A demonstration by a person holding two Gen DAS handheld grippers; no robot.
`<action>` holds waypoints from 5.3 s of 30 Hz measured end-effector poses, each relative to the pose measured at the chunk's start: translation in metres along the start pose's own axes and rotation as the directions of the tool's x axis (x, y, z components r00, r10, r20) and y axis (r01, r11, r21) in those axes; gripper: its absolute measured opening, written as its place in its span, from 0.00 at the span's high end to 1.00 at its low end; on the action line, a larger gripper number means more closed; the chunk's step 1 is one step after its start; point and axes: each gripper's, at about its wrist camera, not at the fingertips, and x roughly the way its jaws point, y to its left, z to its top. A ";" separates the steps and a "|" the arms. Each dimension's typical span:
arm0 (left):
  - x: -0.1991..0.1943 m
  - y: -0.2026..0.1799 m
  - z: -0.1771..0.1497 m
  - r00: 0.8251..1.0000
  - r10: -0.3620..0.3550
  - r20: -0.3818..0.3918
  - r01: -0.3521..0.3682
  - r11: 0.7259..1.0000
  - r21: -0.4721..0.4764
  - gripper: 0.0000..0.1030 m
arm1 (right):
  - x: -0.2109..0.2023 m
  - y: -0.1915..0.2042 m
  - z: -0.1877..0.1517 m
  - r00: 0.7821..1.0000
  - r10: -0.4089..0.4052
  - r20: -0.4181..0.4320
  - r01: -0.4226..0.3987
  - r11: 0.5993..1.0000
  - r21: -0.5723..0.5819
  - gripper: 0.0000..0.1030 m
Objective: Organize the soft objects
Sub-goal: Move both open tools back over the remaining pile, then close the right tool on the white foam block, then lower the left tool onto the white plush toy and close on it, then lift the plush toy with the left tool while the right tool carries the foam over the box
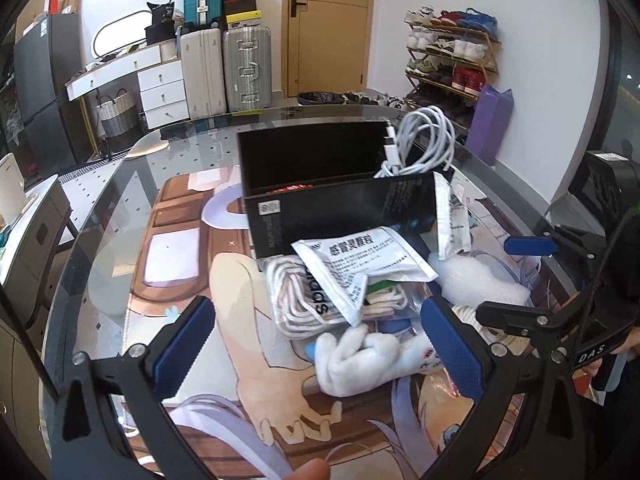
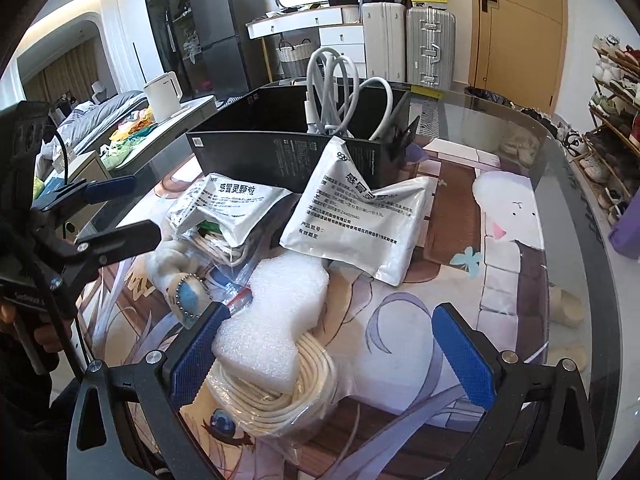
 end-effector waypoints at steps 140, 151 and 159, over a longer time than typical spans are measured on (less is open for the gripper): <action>-0.014 0.001 0.066 0.992 0.030 0.123 -0.020 0.997 -0.077 0.17 | -0.093 0.022 0.070 0.935 0.117 0.336 -0.096 0.992 -0.078 0.64; 0.002 0.017 0.082 0.991 0.044 0.127 -0.025 0.988 -0.149 0.17 | -0.089 0.012 0.095 0.938 0.099 0.333 -0.086 0.995 -0.052 0.64; 0.016 0.019 0.090 0.993 0.036 0.114 -0.017 0.986 -0.165 0.17 | -0.082 0.011 0.107 0.943 0.088 0.322 -0.077 0.996 -0.047 0.64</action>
